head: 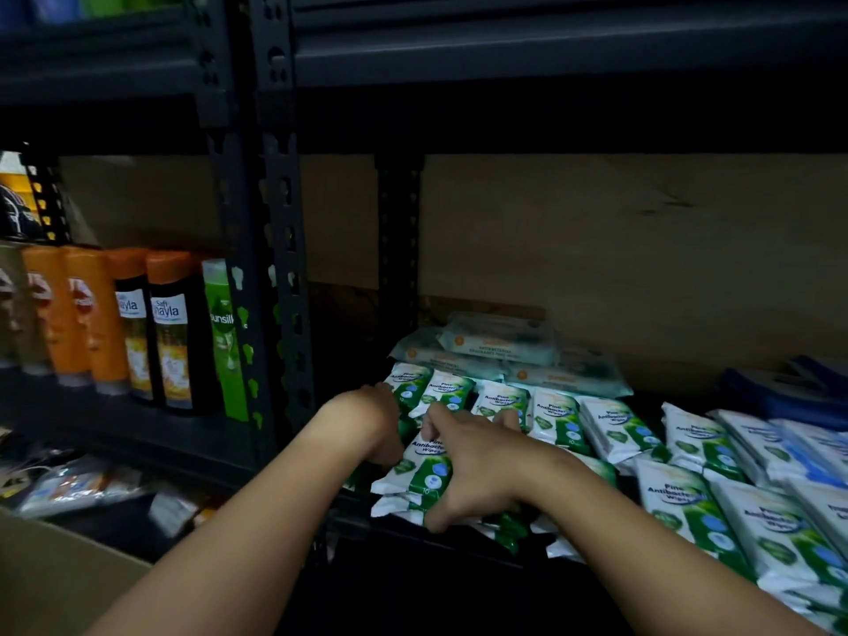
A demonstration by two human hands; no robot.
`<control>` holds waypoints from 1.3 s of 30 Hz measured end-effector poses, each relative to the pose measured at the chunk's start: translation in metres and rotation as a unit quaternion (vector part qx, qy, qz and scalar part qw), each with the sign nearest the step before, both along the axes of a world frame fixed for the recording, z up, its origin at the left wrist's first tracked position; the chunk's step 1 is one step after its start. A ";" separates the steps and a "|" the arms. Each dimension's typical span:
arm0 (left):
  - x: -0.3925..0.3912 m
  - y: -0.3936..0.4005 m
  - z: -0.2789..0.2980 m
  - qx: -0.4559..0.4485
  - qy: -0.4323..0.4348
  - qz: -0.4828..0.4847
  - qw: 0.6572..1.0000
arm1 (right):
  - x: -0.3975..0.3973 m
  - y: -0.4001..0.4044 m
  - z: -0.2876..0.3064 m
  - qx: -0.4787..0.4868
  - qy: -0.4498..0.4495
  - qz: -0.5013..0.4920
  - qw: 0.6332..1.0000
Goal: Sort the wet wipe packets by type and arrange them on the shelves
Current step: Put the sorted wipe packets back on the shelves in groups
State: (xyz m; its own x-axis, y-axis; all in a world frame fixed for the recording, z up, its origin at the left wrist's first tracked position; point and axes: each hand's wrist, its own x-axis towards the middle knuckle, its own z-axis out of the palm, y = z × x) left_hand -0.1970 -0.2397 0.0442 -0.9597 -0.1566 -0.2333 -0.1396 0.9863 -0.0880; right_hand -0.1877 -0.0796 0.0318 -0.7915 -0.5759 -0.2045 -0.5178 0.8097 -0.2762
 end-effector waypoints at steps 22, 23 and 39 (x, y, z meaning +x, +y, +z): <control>-0.020 -0.007 0.031 0.036 -0.081 0.014 0.996 | -0.010 -0.014 -0.003 0.029 0.135 -0.004 0.990; -0.022 -0.009 0.031 0.044 -0.085 0.017 0.995 | -0.010 -0.014 -0.003 0.032 0.144 -0.002 0.989; -0.022 -0.006 0.026 0.101 -0.020 0.012 0.995 | -0.008 -0.020 -0.002 0.082 0.162 -0.004 0.983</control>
